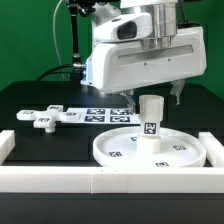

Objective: Assemble round table

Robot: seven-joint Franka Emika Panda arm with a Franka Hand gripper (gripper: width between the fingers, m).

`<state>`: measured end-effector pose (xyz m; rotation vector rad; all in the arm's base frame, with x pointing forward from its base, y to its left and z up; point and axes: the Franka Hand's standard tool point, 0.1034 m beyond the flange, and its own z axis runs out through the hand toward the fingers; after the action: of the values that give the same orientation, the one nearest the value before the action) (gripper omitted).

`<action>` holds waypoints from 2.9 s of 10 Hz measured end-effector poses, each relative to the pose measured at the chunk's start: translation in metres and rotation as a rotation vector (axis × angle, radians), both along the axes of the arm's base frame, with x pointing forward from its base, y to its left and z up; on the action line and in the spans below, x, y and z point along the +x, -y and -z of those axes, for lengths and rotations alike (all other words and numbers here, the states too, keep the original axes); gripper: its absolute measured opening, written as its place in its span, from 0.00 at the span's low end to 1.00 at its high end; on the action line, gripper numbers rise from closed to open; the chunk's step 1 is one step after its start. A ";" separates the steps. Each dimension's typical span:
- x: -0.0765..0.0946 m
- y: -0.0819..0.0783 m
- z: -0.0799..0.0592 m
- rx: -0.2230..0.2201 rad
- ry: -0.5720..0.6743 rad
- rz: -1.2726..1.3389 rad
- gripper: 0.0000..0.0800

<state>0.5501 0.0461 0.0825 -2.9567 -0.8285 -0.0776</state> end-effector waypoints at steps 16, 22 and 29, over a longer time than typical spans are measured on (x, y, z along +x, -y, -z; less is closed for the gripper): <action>-0.002 0.013 0.008 -0.068 0.042 -0.772 0.51; -0.003 0.014 0.009 -0.046 0.014 -0.300 0.51; -0.003 0.010 0.009 -0.009 -0.029 0.376 0.51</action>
Offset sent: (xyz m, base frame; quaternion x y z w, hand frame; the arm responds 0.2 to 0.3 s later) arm -0.0010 0.0079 -0.0039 0.0093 0.0071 -0.2470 0.9689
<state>0.5469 0.0364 0.0730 -3.0719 -0.2613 -0.0499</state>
